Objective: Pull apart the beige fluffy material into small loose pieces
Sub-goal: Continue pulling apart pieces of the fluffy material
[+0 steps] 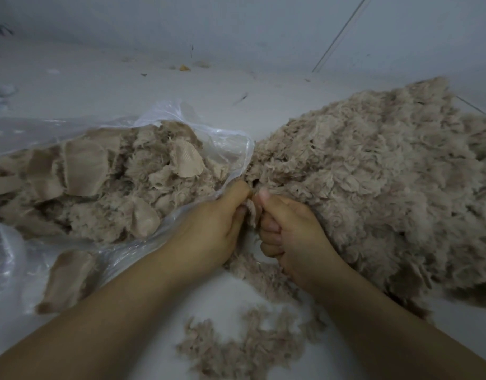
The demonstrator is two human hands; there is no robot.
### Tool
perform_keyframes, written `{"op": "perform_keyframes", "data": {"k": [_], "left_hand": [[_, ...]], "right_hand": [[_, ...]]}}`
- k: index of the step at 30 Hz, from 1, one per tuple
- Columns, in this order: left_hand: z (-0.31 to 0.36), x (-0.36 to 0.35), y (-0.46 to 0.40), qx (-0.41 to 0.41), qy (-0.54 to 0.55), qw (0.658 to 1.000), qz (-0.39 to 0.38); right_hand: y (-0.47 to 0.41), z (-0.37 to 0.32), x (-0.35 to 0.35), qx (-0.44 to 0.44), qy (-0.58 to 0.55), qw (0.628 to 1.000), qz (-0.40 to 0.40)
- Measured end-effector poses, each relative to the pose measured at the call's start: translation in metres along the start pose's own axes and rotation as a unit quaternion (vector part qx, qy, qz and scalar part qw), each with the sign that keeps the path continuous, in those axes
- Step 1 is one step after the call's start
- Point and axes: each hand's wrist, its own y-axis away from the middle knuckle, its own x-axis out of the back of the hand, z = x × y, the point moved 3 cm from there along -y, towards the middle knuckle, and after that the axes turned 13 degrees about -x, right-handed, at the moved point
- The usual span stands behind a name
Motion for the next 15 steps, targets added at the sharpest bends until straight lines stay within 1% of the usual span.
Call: {"op": "perform_keyframes", "data": {"k": [3, 5, 8, 10, 15], "left_hand": [[-0.004, -0.001, 0.000, 0.014, 0.054, 0.998, 0.018], [-0.008, -0.003, 0.000, 0.028, 0.067, 0.997, 0.032], [-0.016, -0.005, 0.001, 0.072, 0.070, 0.994, 0.044], [-0.020, -0.005, 0.002, 0.084, 0.057, 0.994, 0.030], [-0.017, -0.004, 0.000, 0.080, 0.030, 0.995, -0.056]], "right_hand": [[0.002, 0.000, -0.002, 0.006, 0.032, 0.999, 0.005], [0.003, 0.000, -0.003, 0.009, 0.051, 0.999, 0.015], [0.003, 0.000, -0.003, 0.007, 0.029, 0.999, 0.018], [0.002, 0.000, -0.002, 0.000, -0.002, 1.000, 0.019], [0.002, 0.002, 0.000, 0.006, -0.042, 0.999, 0.015]]}}
